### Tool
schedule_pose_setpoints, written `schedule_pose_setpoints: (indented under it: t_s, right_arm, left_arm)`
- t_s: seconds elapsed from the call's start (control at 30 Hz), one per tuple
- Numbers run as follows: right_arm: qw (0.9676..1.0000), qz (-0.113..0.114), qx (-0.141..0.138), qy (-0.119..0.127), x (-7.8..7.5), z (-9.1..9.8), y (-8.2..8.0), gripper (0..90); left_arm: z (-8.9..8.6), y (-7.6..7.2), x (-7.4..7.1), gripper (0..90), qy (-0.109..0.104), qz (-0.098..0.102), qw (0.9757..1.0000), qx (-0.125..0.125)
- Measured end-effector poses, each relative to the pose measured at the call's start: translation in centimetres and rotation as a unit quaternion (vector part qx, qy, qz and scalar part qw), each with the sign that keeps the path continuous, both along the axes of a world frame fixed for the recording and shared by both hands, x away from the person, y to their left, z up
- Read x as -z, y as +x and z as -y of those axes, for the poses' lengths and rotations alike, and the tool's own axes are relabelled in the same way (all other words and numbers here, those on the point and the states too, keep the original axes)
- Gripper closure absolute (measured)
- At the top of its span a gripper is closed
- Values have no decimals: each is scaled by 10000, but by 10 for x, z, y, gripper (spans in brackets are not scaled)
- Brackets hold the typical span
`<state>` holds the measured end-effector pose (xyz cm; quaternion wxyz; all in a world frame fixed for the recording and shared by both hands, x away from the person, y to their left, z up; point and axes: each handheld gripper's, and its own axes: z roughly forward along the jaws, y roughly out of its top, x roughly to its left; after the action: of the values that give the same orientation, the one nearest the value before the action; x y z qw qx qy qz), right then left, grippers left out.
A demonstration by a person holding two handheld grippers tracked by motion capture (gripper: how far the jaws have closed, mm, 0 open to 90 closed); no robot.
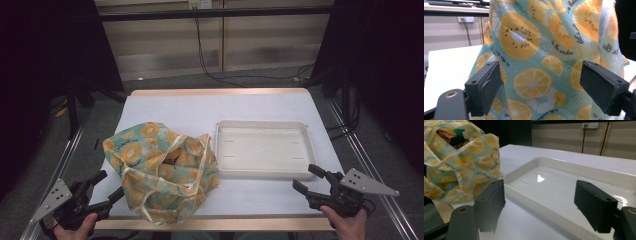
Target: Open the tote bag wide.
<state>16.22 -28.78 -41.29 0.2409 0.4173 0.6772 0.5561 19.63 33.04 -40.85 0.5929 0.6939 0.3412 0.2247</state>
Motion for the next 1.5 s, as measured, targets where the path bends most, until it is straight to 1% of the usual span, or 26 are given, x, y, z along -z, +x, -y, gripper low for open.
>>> schedule_pose_setpoints:
  t_s: [0.07,0.13,0.17,0.23,0.27,0.33,0.43,0.47,0.5,0.6,0.63,0.73,0.93,1.0,1.03,1.07,1.13,1.17,1.2,1.23,1.27,1.33,1.37,1.43,1.47,1.5]
  right_arm:
    - [10000,-24,-13,8,0,0,0,248]
    - [10000,-30,-20,13,-1,0,0,256]
    - [10000,-34,-35,22,-1,0,0,259]
    - [10000,-46,-75,-22,-1,-1,0,270]
    - [9999,-33,-91,-60,0,0,1,281]
    - [9999,-98,-119,3,0,-2,1,298]
    - [9998,-107,-173,-32,0,-3,4,336]
    - [9997,-109,-200,-27,0,-3,5,358]
    - [9997,-110,-215,-3,0,-5,6,369]
    - [9995,-117,-304,-10,-1,-8,10,418]
    - [9994,-108,-338,-31,-1,-10,11,425]
    - [9987,-148,-474,-95,-2,-17,15,459]
    - [9970,-158,-730,-199,-4,-32,26,473]
    - [9963,-135,-824,-199,-5,-37,28,473]
    - [9957,-134,-892,-234,-6,-41,29,473]
    - [9951,-131,-949,-262,-7,-44,30,474]
    - [9937,-115,-1072,-313,-9,-51,34,484]
    - [9933,-113,-1102,-330,-11,-55,36,496]
    - [9925,-82,-1173,-335,-12,-58,39,504]
    - [9919,-80,-1228,-325,-14,-62,42,508]
    - [9915,-66,-1263,-320,-15,-67,45,512]
    - [9896,-43,-1393,-343,-16,-78,52,515]
    - [9894,-46,-1402,-372,-17,-82,55,514]
    - [9876,-25,-1523,-369,-19,-94,63,514]
    - [9871,-21,-1562,-351,-20,-98,65,513]
    - [9863,-8,-1615,-332,-21,-103,69,512]
  left_arm:
    - [1,0,0,180,16,2,10000,-15]
    - [0,1,1,182,-73,-61,9999,71]
    - [-1,1,1,191,-127,-73,9999,31]
    - [-2,0,-1,197,-48,-55,10000,-37]
    - [-3,0,-1,211,-59,-34,10000,-5]
    - [-4,0,-2,246,-152,-42,9999,-22]
    - [-4,-2,-5,277,-75,-4,10000,30]
    - [-3,-2,-5,292,-174,-15,9998,42]
    - [-3,-2,-6,297,-101,11,9999,60]
    - [-1,-3,-8,326,-145,13,9999,87]
    - [-1,-4,-9,326,-80,34,9999,145]
    - [2,-6,-12,344,-51,34,9997,222]
    - [8,-11,-16,381,-25,21,9995,319]
    - [9,-13,-17,407,-170,-7,9991,395]
    - [10,-14,-18,410,-114,24,9993,359]
    - [11,-14,-20,415,-94,65,9990,439]
    - [13,-16,-22,430,-65,100,9989,449]
    - [14,-16,-24,442,-80,104,9985,539]
    - [15,-17,-25,450,-126,128,9982,571]
    - [17,-18,-26,451,-103,142,9984,529]
    - [18,-18,-27,451,-92,128,9982,580]
    - [19,-20,-30,448,-293,93,9967,749]
    - [21,-21,-33,445,-294,99,9964,784]
    - [27,-23,-38,423,-71,259,9969,739]
    - [29,-23,-40,423,-3,272,9972,702]
    - [30,-22,-40,423,-103,225,9967,778]
